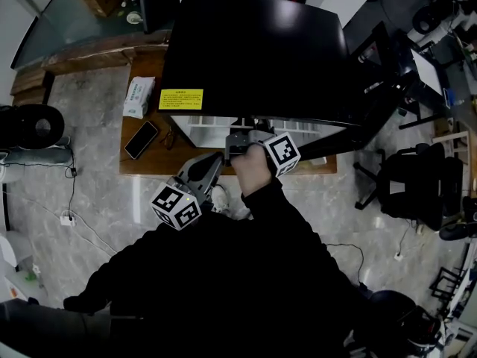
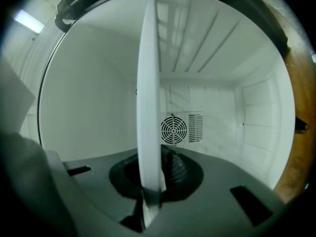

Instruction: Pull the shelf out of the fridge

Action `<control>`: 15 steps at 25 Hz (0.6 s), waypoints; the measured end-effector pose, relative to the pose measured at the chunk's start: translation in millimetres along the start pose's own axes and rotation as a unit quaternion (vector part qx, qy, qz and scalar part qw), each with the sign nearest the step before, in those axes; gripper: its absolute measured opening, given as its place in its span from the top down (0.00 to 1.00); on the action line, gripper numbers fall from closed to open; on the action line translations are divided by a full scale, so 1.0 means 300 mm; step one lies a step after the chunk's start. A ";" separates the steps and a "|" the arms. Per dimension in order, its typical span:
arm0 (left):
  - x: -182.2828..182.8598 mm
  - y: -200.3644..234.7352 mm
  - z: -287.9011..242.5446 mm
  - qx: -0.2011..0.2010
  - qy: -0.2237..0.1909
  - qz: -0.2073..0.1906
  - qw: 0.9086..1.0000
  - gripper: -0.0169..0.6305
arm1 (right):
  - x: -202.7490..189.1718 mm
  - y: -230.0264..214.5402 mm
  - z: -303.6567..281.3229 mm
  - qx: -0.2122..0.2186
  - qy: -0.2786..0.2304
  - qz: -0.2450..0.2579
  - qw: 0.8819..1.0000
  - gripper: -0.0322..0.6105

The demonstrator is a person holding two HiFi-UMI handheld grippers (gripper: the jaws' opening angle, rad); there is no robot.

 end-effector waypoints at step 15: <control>-0.024 -0.130 0.143 0.039 -0.028 -0.022 0.999 0.96 | -0.007 0.008 0.176 -0.007 0.030 0.003 1.000 0.90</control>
Point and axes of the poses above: the fingertips, and each gripper's own axes: z backward along the fingers, y to its left, x out of its top, the point moved 1 cm from there along z, backward along the fingers, and after that the axes turned 6 degrees about -y, right-handed, at the moved point
